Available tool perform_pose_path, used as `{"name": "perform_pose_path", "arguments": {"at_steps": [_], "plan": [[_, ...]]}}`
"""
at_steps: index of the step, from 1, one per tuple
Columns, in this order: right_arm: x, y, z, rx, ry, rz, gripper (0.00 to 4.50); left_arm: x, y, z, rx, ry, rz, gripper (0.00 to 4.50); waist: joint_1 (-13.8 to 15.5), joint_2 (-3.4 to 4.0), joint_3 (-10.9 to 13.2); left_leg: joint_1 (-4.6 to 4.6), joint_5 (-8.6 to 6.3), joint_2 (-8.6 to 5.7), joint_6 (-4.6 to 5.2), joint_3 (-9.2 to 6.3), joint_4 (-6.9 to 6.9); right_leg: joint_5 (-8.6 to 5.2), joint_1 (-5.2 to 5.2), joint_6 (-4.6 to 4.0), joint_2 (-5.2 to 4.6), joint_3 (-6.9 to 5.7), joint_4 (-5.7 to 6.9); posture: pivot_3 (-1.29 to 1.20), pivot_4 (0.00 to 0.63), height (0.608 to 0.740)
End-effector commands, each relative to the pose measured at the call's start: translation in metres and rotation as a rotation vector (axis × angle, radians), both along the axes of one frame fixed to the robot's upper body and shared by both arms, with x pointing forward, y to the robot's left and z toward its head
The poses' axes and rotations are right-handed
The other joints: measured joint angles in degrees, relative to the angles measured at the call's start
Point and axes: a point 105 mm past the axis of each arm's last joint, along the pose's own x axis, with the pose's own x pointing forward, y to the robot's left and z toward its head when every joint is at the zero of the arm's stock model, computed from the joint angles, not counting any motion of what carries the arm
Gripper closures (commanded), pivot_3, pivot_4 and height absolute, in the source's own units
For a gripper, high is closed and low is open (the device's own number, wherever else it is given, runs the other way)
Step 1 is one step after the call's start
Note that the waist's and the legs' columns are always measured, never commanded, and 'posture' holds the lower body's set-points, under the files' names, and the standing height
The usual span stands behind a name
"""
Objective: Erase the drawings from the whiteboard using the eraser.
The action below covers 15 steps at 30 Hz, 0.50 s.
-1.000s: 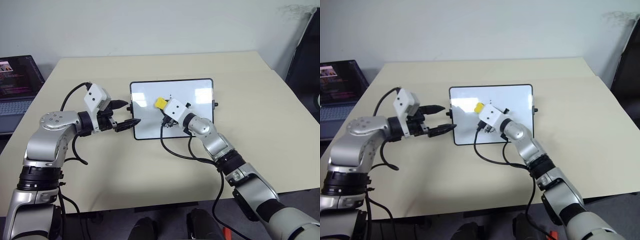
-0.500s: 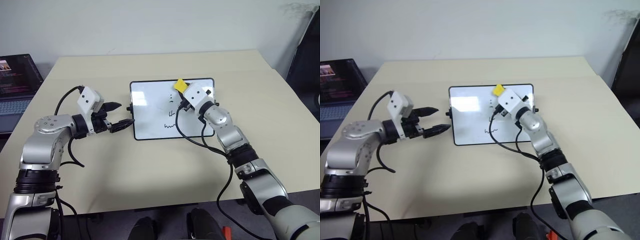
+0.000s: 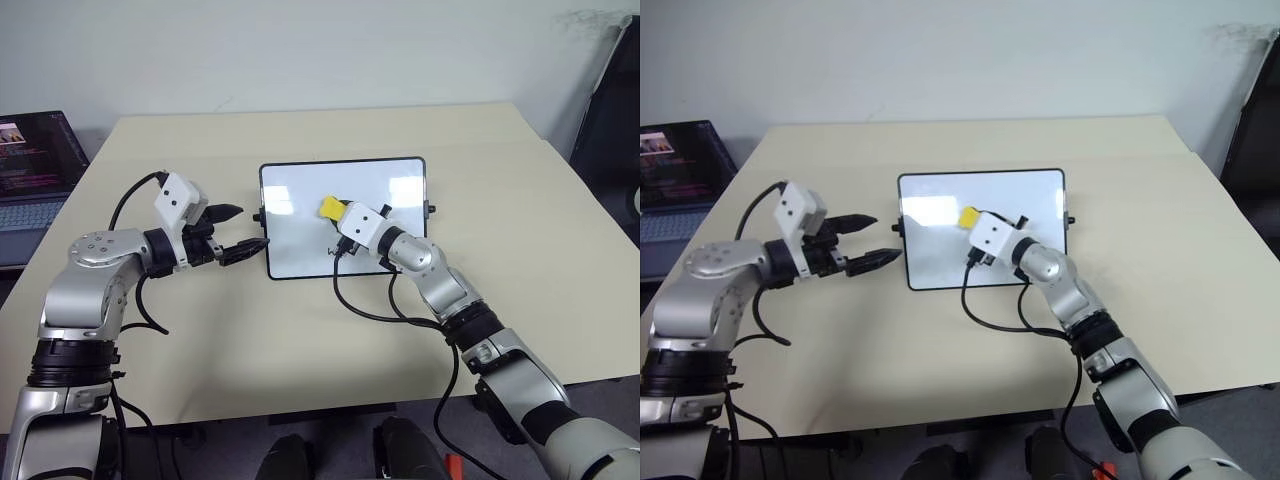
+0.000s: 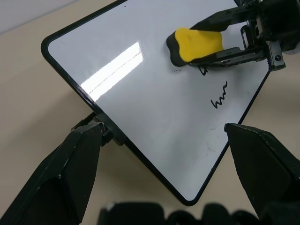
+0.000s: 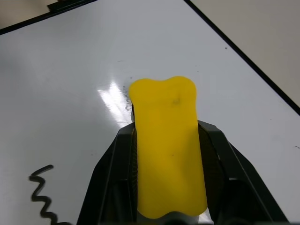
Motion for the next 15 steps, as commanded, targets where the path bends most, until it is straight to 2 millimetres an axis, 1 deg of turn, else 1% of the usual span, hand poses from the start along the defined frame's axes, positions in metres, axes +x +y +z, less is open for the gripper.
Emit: {"name": "perform_pose_path", "arguments": {"at_steps": [1,3,5,10,15], "plan": [[0.003,-0.009,0.006,0.026,-0.028,-0.032,3.12,-0.002,0.002,0.017,0.009,-0.06,-0.007,0.0,0.0,0.0,0.0,0.0,0.0,0.0,0.0,0.0,0.0,0.0,0.0,0.0,0.0,0.0,0.01,0.0,0.15,0.74],[0.005,-0.014,0.029,0.097,-0.11,-0.046,3.12,-0.003,0.002,0.017,0.009,-0.06,-0.008,0.0,0.1,0.0,0.0,-0.01,0.01,0.0,-0.01,-0.01,0.0,0.0,-0.02,0.0,0.0,0.0,0.0,0.0,0.15,0.74],[0.006,-0.021,0.045,0.151,-0.165,-0.059,3.12,-0.003,0.002,0.017,0.006,-0.06,-0.01,0.0,0.1,0.01,0.0,-0.07,0.02,0.0,-0.04,0.0,0.0,0.0,-0.06,0.0,0.0,0.0,-0.03,0.0,0.15,0.74],[0.007,-0.037,0.062,0.24,-0.212,-0.094,3.12,-0.004,0.002,0.016,0.0,-0.06,-0.013,0.0,0.2,0.01,0.0,-0.16,0.08,0.0,-0.15,-0.01,-0.14,0.0,-0.08,0.0,0.0,-0.03,-0.36,0.0,0.15,0.74],[0.002,-0.047,0.071,0.345,-0.184,-0.092,3.12,-0.007,0.0,0.017,-0.018,-0.065,-0.031,0.0,0.0,0.01,0.0,-0.21,0.06,0.03,-0.15,0.01,-0.21,0.0,-0.1,0.0,0.0,-0.04,-0.5,0.0,0.15,0.74]]}}
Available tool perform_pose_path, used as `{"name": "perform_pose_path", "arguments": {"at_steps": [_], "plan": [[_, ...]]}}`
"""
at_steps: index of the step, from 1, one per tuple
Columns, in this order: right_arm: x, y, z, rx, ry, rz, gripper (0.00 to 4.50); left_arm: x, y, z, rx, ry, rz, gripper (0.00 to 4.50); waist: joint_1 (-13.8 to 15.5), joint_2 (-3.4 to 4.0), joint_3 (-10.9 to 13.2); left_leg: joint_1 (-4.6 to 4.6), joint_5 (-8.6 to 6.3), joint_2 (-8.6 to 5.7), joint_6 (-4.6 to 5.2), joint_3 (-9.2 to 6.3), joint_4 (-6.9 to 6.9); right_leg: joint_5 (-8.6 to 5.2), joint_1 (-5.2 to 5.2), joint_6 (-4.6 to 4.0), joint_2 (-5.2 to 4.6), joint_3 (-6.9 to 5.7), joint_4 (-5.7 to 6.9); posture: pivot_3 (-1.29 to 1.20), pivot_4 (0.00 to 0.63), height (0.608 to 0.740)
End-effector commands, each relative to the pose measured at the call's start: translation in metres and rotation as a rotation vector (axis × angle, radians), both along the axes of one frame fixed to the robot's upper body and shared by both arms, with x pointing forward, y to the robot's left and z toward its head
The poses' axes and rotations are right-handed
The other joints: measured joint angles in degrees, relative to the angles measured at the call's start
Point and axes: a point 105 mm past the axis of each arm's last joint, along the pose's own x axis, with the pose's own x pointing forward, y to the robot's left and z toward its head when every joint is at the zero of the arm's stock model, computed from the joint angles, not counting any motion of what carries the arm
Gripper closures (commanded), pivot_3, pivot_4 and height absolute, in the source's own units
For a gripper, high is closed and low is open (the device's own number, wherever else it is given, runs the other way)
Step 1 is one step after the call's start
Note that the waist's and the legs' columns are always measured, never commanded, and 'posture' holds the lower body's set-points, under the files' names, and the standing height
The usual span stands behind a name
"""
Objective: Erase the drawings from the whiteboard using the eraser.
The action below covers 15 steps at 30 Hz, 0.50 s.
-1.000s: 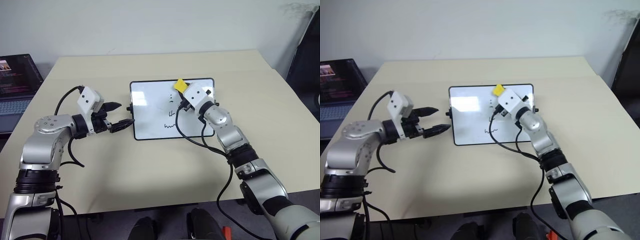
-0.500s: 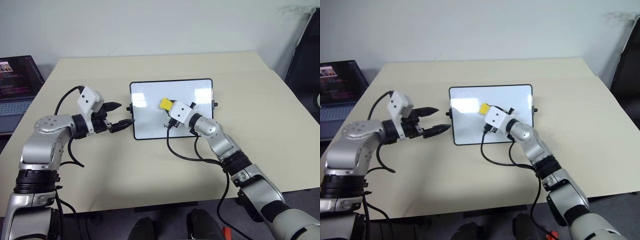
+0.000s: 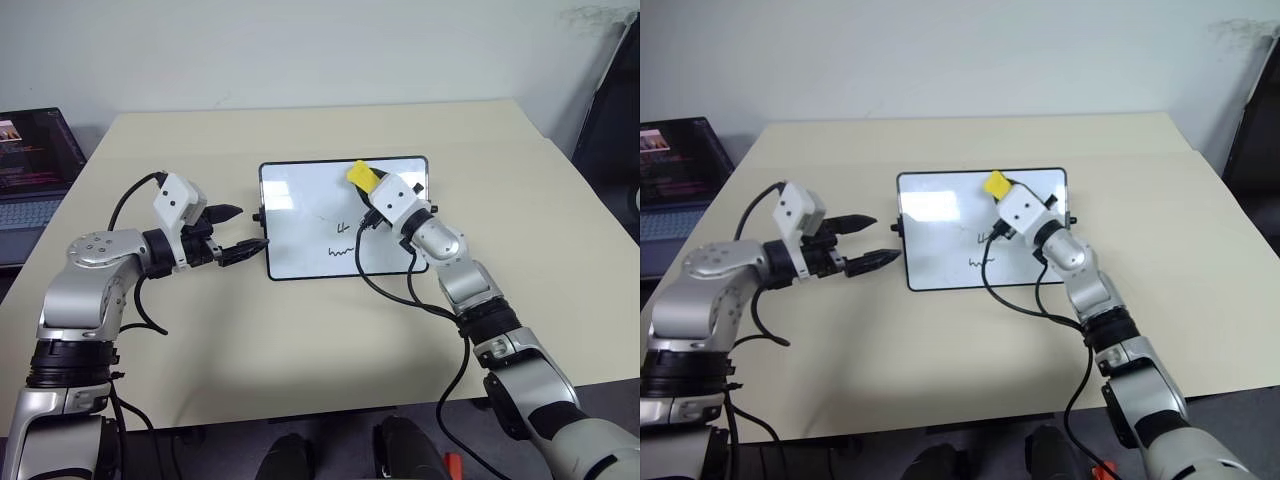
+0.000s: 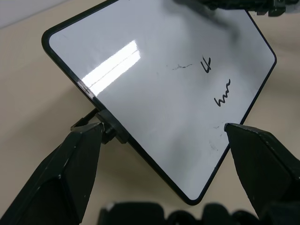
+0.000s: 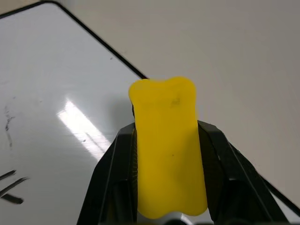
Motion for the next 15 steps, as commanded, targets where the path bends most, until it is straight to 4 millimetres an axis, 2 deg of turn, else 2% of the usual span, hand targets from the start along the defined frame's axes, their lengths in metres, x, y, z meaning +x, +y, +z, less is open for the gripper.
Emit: {"name": "perform_pose_path", "arguments": {"at_steps": [1,3,6,9,15], "plan": [[-0.012,-0.003,0.024,0.118,-0.04,0.048,3.12,-0.006,-0.002,0.017,-0.016,-0.067,-0.026,0.0,0.1,0.0,0.0,-0.01,0.0,0.0,0.0,0.0,0.0,0.0,0.0,0.0,0.0,0.0,0.0,0.0,0.15,0.74],[-0.025,-0.003,0.027,0.148,-0.024,0.11,3.12,-0.012,-0.004,0.015,-0.012,-0.06,-0.058,0.0,0.1,0.0,0.0,-0.03,-0.01,0.01,0.01,-0.01,0.0,0.0,0.0,0.0,-0.01,0.0,-0.01,0.0,0.15,0.74],[-0.048,-0.005,0.016,0.165,0.085,0.208,3.12,-0.019,-0.003,0.009,0.016,-0.046,-0.079,0.0,0.3,0.0,0.0,-0.05,-0.03,0.02,0.05,-0.02,0.01,0.0,0.0,0.0,-0.02,-0.01,-0.02,0.0,0.15,0.74],[-0.072,-0.022,-0.005,0.128,0.206,0.24,3.12,-0.022,0.0,0.004,0.019,-0.041,-0.071,0.0,1.1,0.01,0.0,-0.06,-0.11,0.03,0.19,-0.03,0.03,0.0,0.02,0.01,-0.01,-0.04,-0.02,0.0,0.15,0.74],[-0.106,-0.05,-0.042,0.087,0.345,0.22,3.13,-0.035,-0.003,-0.013,0.026,0.0,-0.103,0.0,2.1,0.01,0.0,-0.04,-0.15,0.03,0.27,-0.03,0.03,-0.01,0.06,0.01,-0.01,-0.04,-0.03,0.0,0.15,0.74]]}}
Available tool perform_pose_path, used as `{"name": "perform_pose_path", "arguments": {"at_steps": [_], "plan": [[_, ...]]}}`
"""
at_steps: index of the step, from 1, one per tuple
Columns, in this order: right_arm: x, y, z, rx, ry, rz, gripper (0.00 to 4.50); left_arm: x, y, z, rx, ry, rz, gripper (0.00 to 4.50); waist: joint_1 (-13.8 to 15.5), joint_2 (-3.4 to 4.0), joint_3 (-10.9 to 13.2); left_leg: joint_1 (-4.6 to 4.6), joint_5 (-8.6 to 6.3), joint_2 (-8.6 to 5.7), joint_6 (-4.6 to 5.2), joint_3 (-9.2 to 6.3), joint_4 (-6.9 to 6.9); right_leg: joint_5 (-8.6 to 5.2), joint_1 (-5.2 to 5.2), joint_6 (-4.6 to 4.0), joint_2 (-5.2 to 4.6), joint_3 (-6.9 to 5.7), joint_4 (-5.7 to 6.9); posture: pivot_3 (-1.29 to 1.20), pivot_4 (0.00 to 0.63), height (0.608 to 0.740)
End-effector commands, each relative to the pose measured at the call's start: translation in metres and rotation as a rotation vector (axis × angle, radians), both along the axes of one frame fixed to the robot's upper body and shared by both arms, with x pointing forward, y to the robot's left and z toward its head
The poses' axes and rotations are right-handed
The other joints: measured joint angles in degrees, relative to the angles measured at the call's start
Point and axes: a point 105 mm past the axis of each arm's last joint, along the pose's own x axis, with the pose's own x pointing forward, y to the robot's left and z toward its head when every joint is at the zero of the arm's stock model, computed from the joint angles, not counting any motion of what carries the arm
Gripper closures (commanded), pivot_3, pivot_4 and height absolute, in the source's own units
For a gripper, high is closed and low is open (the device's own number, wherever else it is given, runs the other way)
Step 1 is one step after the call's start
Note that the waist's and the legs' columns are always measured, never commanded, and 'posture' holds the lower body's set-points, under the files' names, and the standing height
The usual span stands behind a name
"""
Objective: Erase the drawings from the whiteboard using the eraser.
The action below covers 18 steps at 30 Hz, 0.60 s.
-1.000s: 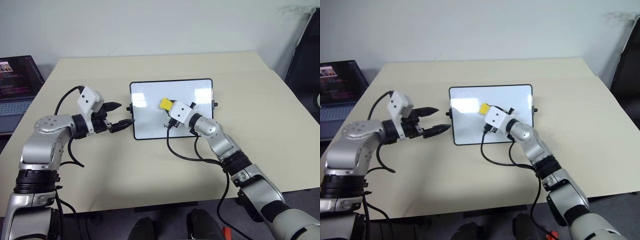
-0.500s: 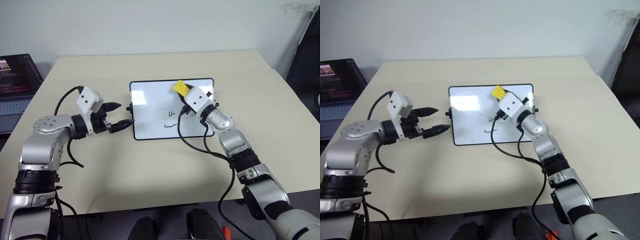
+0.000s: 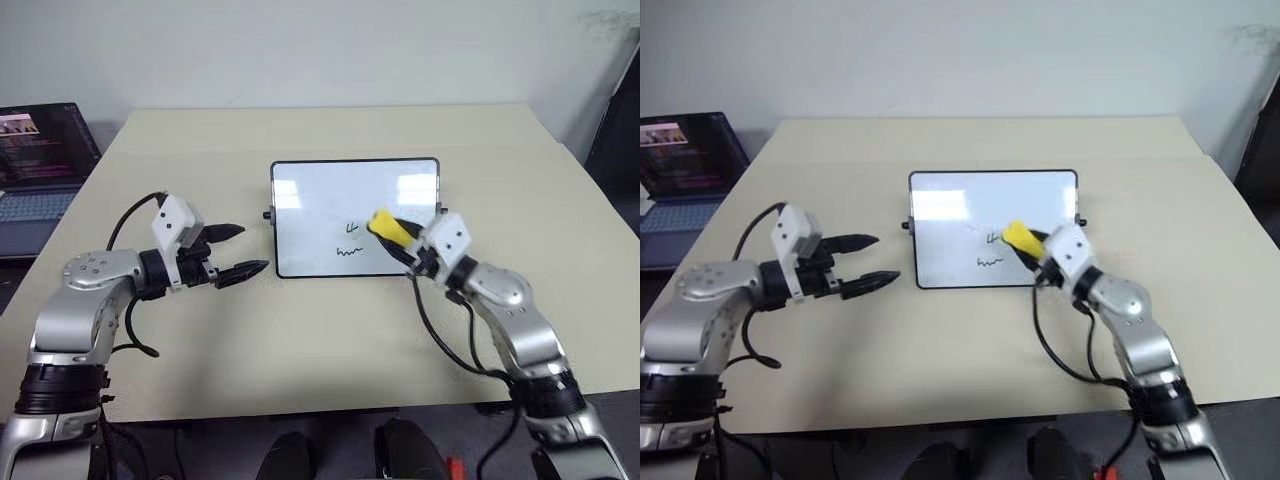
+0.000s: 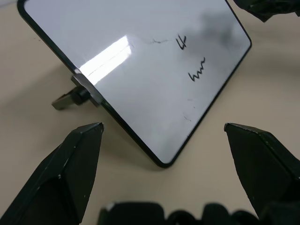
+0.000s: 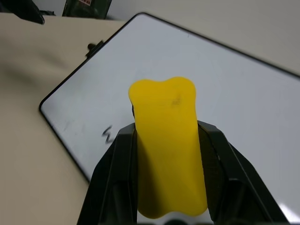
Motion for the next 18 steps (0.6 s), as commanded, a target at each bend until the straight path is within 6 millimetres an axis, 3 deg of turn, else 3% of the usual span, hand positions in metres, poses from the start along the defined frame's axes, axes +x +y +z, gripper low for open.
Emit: {"name": "perform_pose_path", "arguments": {"at_steps": [1,4,7,12,15,18], "plan": [[-0.021,-0.005,0.0,-0.06,-0.031,0.035,3.13,-0.007,-0.003,0.007,0.032,-0.055,-0.034,0.0,0.1,0.0,0.0,0.0,0.0,0.0,0.0,0.0,0.01,0.0,0.0,0.0,0.0,0.01,0.01,0.0,0.15,0.74],[-0.036,-0.007,-0.027,-0.21,-0.032,0.06,3.13,-0.01,-0.004,0.0,0.055,-0.046,-0.042,0.0,0.4,-0.01,0.0,0.04,0.0,0.0,0.01,0.01,0.01,0.0,0.05,0.0,0.01,0.0,0.01,0.0,0.15,0.74],[-0.037,-0.005,-0.033,-0.27,-0.098,0.047,3.13,-0.01,-0.007,0.0,0.046,-0.047,-0.047,0.0,0.4,-0.02,0.0,0.09,0.0,0.0,0.01,0.03,0.02,0.0,0.07,0.0,0.04,0.0,0.04,0.0,0.15,0.74],[-0.015,0.013,0.0,-0.168,-0.263,-0.017,3.13,-0.004,-0.005,0.003,0.031,-0.055,-0.016,0.0,0.3,-0.03,0.0,0.13,0.01,0.01,0.0,0.05,0.06,0.01,0.08,0.0,0.06,0.02,0.1,0.0,0.15,0.74],[0.018,0.034,0.022,-0.147,-0.354,-0.051,3.13,-0.003,-0.006,0.004,0.032,-0.054,-0.02,0.0,0.2,-0.04,0.0,0.14,0.02,0.0,-0.03,0.05,0.08,0.02,0.08,0.0,0.06,0.0,0.09,0.0,0.15,0.74],[0.036,0.044,0.031,-0.149,-0.384,-0.069,3.13,-0.002,-0.007,0.004,0.034,-0.054,-0.022,0.0,0.3,-0.03,0.0,0.16,0.1,0.02,-0.17,0.07,0.05,0.03,0.06,-0.02,0.07,0.01,0.07,0.0,0.15,0.74]]}}
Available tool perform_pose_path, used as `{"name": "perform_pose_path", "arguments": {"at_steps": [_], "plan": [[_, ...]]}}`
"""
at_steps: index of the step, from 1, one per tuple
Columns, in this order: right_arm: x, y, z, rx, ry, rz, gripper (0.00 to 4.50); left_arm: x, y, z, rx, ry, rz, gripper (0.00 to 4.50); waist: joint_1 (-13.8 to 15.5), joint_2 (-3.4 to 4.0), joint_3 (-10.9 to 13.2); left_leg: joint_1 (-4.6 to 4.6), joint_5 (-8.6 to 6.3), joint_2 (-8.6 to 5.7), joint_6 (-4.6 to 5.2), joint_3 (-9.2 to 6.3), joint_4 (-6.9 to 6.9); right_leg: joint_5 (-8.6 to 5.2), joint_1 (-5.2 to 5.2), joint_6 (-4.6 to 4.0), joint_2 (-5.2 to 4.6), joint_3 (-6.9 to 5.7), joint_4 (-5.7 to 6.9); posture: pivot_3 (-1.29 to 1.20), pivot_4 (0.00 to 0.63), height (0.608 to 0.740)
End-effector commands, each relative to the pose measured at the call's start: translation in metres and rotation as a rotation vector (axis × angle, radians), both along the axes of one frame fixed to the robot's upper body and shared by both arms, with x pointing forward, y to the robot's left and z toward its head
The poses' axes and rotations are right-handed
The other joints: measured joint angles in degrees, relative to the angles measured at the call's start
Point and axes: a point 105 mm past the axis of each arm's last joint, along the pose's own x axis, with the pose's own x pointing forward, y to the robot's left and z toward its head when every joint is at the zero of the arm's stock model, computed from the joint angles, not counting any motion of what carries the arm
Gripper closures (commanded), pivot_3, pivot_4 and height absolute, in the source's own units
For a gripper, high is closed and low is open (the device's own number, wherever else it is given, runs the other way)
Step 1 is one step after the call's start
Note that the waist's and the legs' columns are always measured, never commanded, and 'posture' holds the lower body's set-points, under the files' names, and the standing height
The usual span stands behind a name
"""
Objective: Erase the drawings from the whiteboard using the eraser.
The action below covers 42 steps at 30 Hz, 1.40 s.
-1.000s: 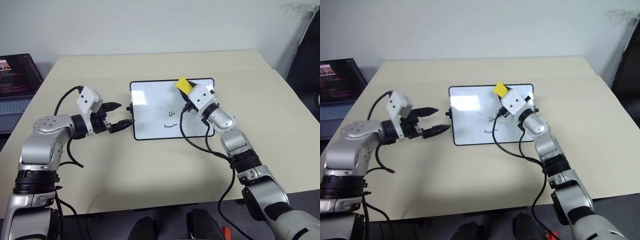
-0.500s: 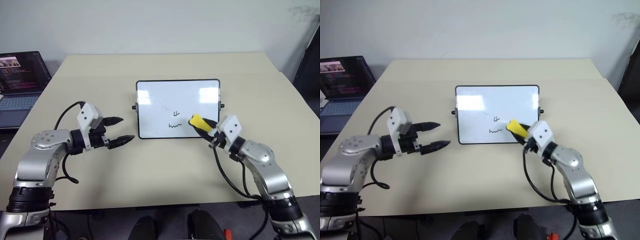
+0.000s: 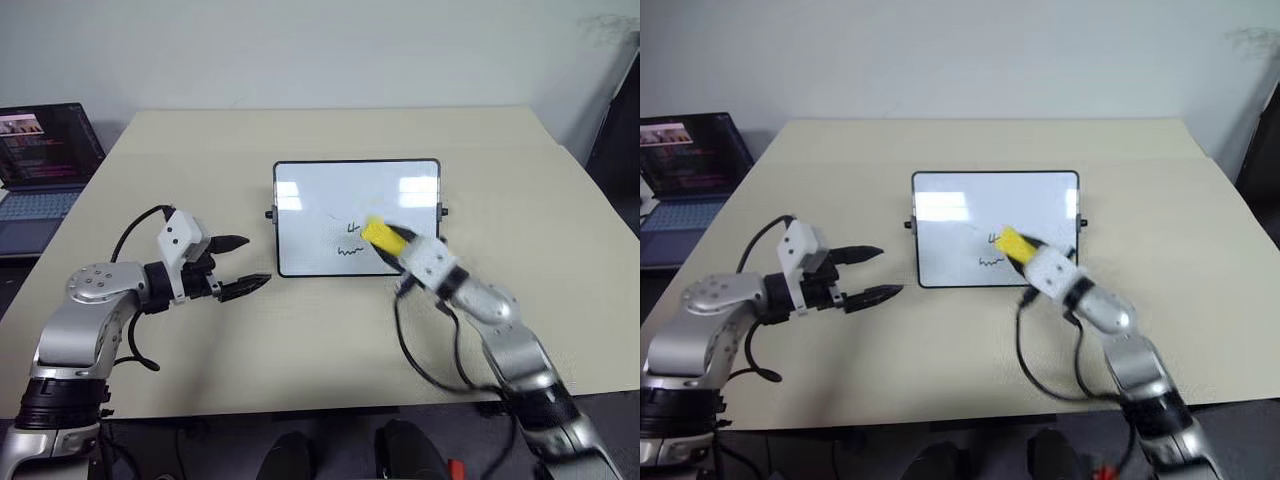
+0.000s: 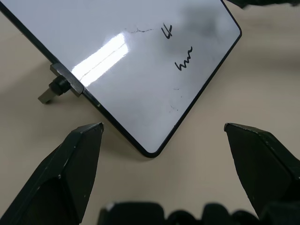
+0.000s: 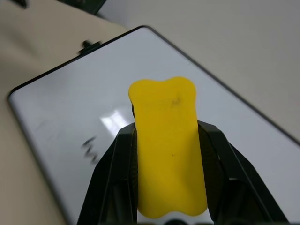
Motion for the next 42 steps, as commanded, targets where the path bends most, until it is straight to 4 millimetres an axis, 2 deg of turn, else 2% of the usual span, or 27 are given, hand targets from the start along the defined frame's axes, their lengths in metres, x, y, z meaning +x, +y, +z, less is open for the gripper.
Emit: {"name": "perform_pose_path", "arguments": {"at_steps": [1,4,7,11,22,29,33,39,42], "plan": [[0.019,0.008,0.011,-0.002,-0.058,-0.033,3.13,0.0,-0.001,0.009,0.008,-0.033,-0.006,0.0,0.1,0.0,0.0,-0.02,0.01,0.01,-0.02,-0.01,-0.03,-0.01,0.0,-0.01,0.0,-0.02,-0.05,0.0,0.15,0.74],[0.041,0.01,0.02,0.011,-0.078,-0.092,3.13,-0.001,-0.001,0.01,0.011,-0.034,-0.008,0.0,0.1,0.0,0.0,-0.13,0.0,-0.01,-0.02,0.03,-0.04,-0.01,-0.08,0.0,-0.03,0.0,-0.12,0.0,0.15,0.74],[0.052,0.012,0.021,0.023,-0.086,-0.124,3.13,-0.002,0.0,0.01,0.013,-0.033,-0.005,0.0,0.1,0.0,0.0,-0.13,0.0,-0.02,-0.02,0.04,-0.04,-0.01,-0.09,0.0,-0.04,0.0,-0.12,0.0,0.15,0.74],[0.064,0.02,0.007,0.024,-0.043,-0.149,3.13,-0.005,0.001,0.009,0.013,-0.027,0.002,0.0,-0.3,0.0,0.0,-0.13,0.0,0.0,-0.02,0.06,-0.04,-0.01,-0.09,0.0,-0.04,0.02,-0.09,0.0,0.15,0.74],[0.05,0.044,-0.056,-0.094,0.074,-0.032,3.13,-0.005,-0.001,0.013,-0.001,-0.028,0.002,0.0,-1.2,-0.03,0.0,0.08,-0.01,0.02,0.02,0.09,0.01,0.01,0.02,-0.01,-0.02,0.08,0.1,0.0,0.15,0.74],[0.044,0.049,-0.076,-0.126,0.106,-0.008,3.13,-0.004,-0.002,0.015,-0.011,-0.029,0.001,0.0,-1.2,-0.07,-0.1,0.13,-0.02,0.02,0.08,0.08,0.07,0.16,0.04,-0.05,0.01,0.07,0.14,0.0,0.15,0.74],[0.046,0.05,-0.059,-0.086,0.052,-0.011,3.13,-0.004,-0.002,0.015,-0.012,-0.026,0.001,0.0,-1.2,-0.06,-0.1,0.15,0.01,0.05,0.08,0.07,0.07,0.25,0.05,-0.1,0.03,0.08,0.17,0.0,0.15,0.74],[0.049,0.053,0.011,0.049,-0.127,0.002,3.13,-0.005,-0.002,0.014,-0.014,-0.023,0.001,0.0,-1.0,-0.04,-0.1,0.07,0.02,0.05,0.07,0.05,0.07,0.27,-0.02,-0.1,0.04,0.07,0.15,0.0,0.15,0.74],[0.056,0.056,0.03,0.082,-0.142,-0.021,3.13,-0.005,-0.003,0.014,-0.014,-0.022,-0.002,0.0,-1.2,-0.03,-0.1,0.02,0.08,0.08,-0.03,0.08,0.05,0.27,-0.07,-0.1,0.07,0.07,0.04,0.0,0.15,0.74]]}}
